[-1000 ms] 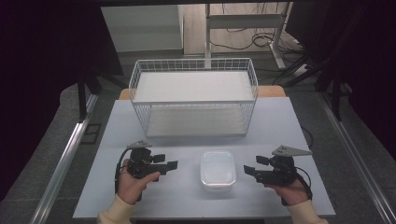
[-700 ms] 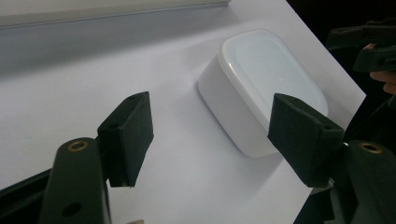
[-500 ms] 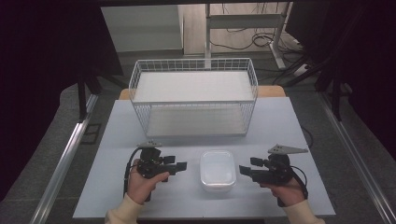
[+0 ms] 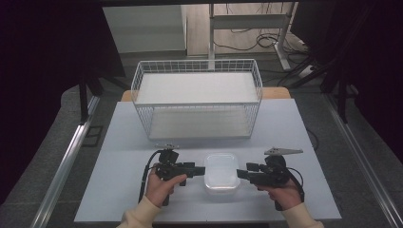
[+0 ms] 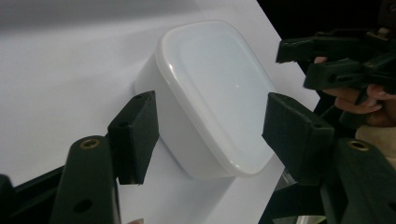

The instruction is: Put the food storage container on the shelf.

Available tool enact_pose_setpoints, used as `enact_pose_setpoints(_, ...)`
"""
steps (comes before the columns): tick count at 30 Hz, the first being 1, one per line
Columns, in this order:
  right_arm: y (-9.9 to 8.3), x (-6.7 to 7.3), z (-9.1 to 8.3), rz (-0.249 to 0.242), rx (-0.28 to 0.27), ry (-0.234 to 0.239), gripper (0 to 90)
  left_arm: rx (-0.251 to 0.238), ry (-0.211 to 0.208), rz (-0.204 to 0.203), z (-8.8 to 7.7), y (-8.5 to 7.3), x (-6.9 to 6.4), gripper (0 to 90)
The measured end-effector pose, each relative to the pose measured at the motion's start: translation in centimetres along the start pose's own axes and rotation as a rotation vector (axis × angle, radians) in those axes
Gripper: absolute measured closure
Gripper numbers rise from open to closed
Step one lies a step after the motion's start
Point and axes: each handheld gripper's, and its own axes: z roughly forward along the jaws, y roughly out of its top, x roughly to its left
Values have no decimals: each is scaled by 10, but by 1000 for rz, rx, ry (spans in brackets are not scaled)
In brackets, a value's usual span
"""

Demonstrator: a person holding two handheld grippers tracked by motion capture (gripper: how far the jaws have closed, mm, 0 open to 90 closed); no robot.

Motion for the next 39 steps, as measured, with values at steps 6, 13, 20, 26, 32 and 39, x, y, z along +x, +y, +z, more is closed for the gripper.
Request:
enact_pose_setpoints(6, -1, -3, 15, 37, 28, 4, 412, 2, -7, -40, 9, 1, 3, 381)
enact_pose_setpoints(13, -1, -5, 24, 76, 39, 0, 435, 20, -14, -61, 18, 1, 5, 403)
enact_pose_setpoints(20, -4, -5, 30, 112, 58, 10, 474, 41, -54, -93, 28, 1, 9, 466)
enact_pose_setpoints(26, -4, -8, 27, 148, 47, 12, 565, 24, -29, -106, 28, 0, 8, 555)
enact_pose_setpoints(32, -10, -11, 17, 219, 21, 59, 664, 24, -38, -95, 22, -1, 7, 668)
enact_pose_setpoints(39, -14, -12, 10, 249, 6, 107, 722, 2, -99, -99, 13, -8, 9, 731)
